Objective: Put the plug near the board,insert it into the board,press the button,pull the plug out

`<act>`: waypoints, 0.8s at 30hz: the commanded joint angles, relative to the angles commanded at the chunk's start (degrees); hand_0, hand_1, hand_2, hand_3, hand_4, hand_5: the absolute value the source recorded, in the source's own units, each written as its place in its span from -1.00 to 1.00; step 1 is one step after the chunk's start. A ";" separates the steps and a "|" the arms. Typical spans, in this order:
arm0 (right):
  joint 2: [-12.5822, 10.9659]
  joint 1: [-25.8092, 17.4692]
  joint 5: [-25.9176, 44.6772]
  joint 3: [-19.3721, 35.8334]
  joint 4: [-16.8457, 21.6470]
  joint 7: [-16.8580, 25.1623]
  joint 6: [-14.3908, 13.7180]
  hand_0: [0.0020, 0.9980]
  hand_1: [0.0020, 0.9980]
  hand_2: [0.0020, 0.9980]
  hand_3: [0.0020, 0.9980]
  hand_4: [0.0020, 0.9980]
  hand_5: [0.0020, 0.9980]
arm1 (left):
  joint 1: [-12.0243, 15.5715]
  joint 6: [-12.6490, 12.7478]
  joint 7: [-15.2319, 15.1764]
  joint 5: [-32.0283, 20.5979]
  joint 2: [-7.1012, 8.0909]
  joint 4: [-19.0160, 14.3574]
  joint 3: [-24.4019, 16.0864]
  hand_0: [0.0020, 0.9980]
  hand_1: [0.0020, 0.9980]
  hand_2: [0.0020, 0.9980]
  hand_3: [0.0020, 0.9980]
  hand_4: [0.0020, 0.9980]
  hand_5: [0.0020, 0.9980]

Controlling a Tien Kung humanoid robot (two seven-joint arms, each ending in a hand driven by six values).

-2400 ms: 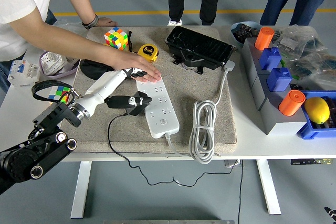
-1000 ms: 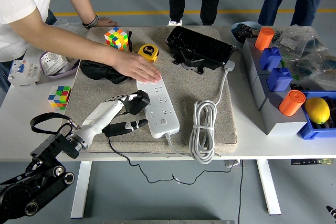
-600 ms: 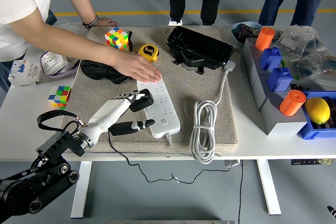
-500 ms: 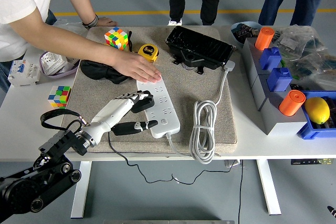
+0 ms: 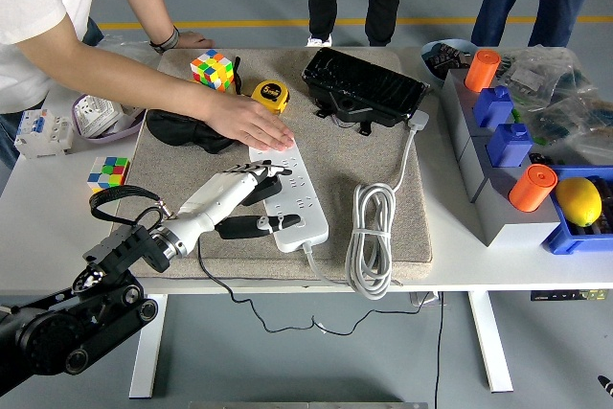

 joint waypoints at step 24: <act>0.13 0.07 -0.16 0.31 0.26 0.20 -0.04 0.20 0.18 0.16 0.10 0.78 -0.40 | -1.77 -0.30 0.52 -0.46 -1.34 0.75 1.58 0.78 0.83 0.80 0.72 0.96 1.00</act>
